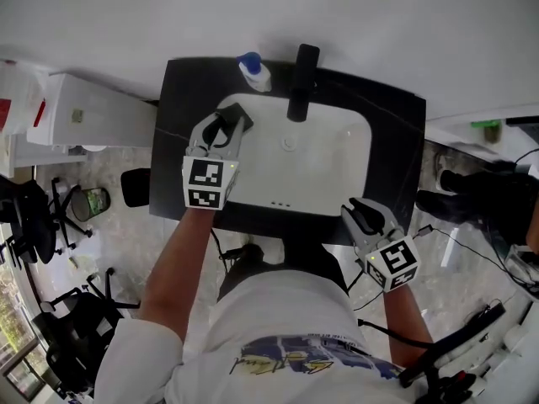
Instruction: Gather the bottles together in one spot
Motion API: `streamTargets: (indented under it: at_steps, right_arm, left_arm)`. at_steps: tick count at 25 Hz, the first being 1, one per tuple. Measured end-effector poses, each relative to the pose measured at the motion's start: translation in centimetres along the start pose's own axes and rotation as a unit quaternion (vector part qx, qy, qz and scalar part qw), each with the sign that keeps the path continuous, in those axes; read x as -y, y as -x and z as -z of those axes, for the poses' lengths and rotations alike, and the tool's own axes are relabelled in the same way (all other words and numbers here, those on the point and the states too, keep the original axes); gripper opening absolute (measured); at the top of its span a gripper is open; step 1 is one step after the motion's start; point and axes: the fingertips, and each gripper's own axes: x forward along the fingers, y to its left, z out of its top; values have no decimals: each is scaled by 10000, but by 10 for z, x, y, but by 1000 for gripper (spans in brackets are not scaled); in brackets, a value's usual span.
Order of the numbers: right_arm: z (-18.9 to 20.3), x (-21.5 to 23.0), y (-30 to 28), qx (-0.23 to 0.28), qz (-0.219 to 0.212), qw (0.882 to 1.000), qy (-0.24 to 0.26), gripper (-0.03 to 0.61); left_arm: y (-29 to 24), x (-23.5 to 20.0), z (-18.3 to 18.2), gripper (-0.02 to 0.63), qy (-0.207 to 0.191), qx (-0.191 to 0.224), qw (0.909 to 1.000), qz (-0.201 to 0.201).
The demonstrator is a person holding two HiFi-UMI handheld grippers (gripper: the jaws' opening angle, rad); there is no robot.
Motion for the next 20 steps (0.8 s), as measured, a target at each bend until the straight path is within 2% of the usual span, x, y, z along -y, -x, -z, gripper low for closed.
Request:
streamTargets:
  at_steps: [6, 11, 20]
  right_arm:
    - [2, 6, -6, -107, -80, 9999, 85, 83]
    - [4, 16, -4, -182, -74, 9998, 92, 84]
    - [9, 35, -1, -256, 4, 9997, -9, 83]
  left_arm:
    - [-20, -49, -18, 94, 333, 218, 9981, -473]
    - [-48, -79, -15, 94, 491, 198, 9952, -818]
    - [-76, -104, -19, 94, 736, 295, 9916, -1024]
